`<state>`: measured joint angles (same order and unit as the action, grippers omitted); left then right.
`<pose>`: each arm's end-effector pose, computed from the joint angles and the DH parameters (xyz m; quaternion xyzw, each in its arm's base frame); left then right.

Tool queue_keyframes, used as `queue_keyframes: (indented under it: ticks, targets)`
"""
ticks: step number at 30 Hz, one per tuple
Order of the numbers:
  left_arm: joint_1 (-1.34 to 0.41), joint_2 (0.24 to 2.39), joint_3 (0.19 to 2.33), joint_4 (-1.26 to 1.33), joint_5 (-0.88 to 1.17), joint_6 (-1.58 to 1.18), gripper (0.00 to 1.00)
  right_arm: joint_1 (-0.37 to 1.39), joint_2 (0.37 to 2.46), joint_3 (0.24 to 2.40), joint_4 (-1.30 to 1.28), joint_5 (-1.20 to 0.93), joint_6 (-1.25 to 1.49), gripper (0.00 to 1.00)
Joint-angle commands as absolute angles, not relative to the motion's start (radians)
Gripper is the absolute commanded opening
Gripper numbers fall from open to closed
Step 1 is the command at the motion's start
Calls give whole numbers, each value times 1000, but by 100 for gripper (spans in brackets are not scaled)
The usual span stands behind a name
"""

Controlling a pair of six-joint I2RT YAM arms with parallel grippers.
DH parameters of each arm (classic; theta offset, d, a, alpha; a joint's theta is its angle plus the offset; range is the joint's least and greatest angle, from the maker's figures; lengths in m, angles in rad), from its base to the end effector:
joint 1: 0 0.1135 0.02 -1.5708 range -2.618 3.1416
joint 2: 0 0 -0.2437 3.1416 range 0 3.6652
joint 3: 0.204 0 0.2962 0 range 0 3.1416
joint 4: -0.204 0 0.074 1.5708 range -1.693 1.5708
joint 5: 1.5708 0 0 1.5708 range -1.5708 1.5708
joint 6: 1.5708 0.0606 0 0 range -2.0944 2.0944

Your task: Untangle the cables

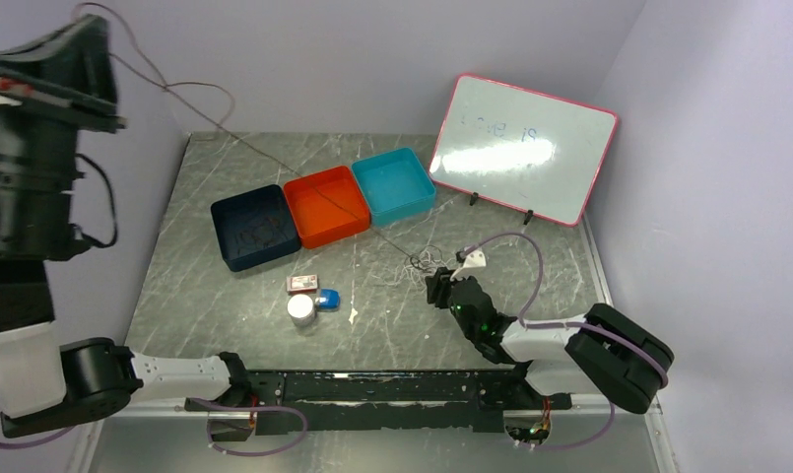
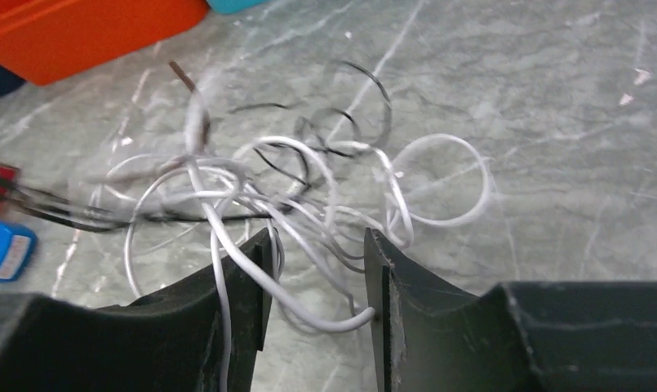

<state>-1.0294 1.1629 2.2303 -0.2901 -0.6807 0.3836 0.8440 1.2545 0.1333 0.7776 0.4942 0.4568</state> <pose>0.0827 -0.0635 0.7052 0.0023 0.4769 -0.1536 0.8654 0.1838 0.1634 0.0671 -0.0143 0.8050 0.1789 0.5654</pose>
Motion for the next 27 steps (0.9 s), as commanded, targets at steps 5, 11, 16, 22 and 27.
queue_keyframes:
  ticks: [5,11,16,22,27]
  targets:
    - [-1031,1130,2258,-190,-744,452,7,838,1167,126,614,594,470,45]
    - [-1036,1130,2253,-202,-758,458,7,838,1120,119,587,612,472,24]
    - [-1042,1131,2261,-193,-799,497,7,831,1063,121,497,662,534,0]
    - [-1046,1116,2249,-148,-875,575,7,763,1006,113,430,659,587,0]
    - [-1051,1109,2240,-66,-954,682,7,672,1026,134,381,577,654,0]
